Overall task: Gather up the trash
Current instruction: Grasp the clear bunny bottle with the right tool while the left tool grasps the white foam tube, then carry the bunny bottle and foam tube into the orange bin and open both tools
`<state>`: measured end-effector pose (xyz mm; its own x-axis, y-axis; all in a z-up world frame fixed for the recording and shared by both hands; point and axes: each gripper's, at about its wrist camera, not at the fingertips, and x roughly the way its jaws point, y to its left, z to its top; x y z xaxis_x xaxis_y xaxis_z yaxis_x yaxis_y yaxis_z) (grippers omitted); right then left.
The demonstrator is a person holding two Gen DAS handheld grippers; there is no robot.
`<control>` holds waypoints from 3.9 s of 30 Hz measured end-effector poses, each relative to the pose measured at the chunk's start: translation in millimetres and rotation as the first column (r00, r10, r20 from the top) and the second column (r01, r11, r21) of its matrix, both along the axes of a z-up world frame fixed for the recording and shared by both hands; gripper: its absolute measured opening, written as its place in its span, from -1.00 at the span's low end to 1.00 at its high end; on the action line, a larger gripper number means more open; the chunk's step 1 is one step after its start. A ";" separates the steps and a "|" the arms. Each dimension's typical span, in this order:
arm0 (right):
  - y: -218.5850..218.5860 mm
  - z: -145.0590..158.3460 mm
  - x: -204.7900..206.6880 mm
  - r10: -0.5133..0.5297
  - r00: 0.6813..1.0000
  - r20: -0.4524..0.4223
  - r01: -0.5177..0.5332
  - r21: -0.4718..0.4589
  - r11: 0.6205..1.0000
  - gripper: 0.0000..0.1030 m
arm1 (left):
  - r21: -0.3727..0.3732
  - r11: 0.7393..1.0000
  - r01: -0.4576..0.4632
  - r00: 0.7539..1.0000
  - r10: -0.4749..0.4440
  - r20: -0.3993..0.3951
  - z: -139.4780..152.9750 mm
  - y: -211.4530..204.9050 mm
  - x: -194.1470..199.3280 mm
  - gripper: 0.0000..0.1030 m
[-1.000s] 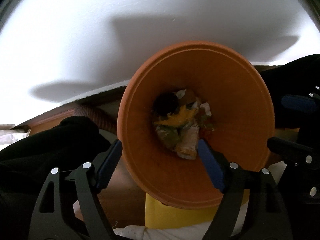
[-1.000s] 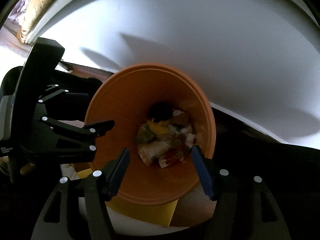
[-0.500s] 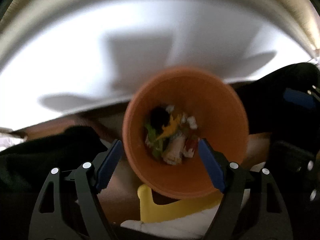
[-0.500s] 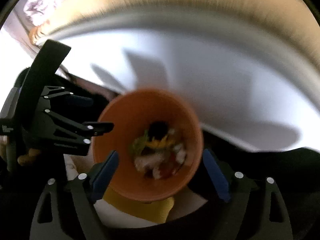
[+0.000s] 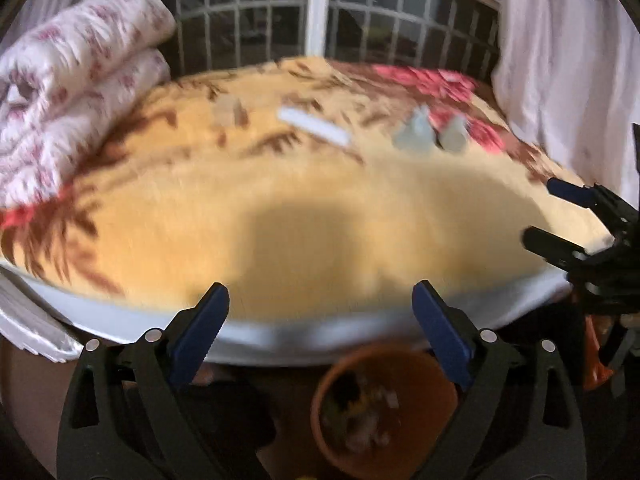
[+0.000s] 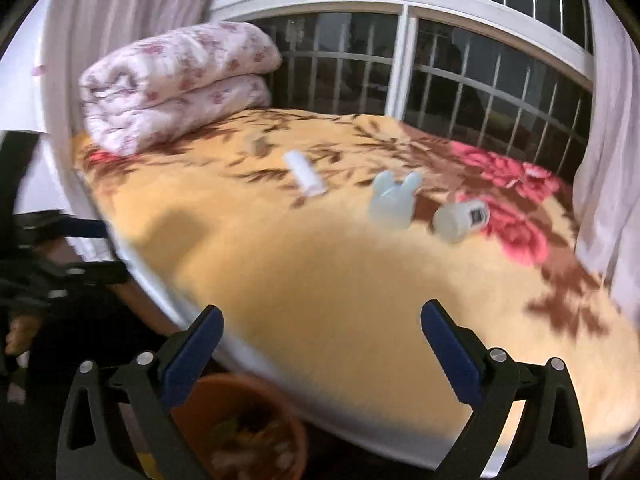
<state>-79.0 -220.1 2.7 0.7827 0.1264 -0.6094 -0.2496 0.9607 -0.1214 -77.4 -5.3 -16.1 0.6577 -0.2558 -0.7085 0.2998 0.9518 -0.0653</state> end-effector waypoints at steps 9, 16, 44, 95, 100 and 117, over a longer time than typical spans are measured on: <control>-25.1 -16.2 146.5 -0.012 0.992 -0.123 0.017 0.037 0.999 0.89 | -0.031 0.999 -0.030 0.998 0.028 -0.061 -11.4 -15.5 49.2 0.75; -32.8 -35.8 219.9 0.005 0.973 -0.232 0.005 0.043 0.999 0.89 | 0.017 1.000 -0.021 0.998 0.022 -0.053 -20.1 -25.7 60.8 0.75; -93.8 -17.2 152.0 -0.081 0.997 -0.015 0.081 0.378 0.922 0.15 | -0.050 0.940 -0.337 0.919 0.317 -0.235 -25.5 -82.7 243.2 0.75; 10.3 -98.6 -99.3 0.076 0.957 -0.278 -0.022 0.193 0.981 0.15 | -0.078 0.961 0.266 0.917 -0.277 -0.287 -101.0 -17.2 -66.8 -0.52; 17.1 -144.0 -84.5 0.054 0.911 -0.408 -0.003 0.124 0.992 0.15 | -0.007 0.974 0.224 0.866 -0.202 -0.458 -156.8 -23.9 -47.5 -0.52; 26.1 -239.3 -51.7 0.033 0.754 -0.656 0.028 0.083 0.996 0.15 | 0.072 0.970 0.233 0.750 -0.132 -0.648 -247.5 -42.2 -14.3 -0.52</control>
<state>-130.7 -194.0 -236.7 0.1933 0.2009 -0.9604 -0.2407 0.9586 0.1521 -91.7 -47.5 -263.7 -0.0042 -0.1896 -0.9819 0.4066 0.8967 -0.1749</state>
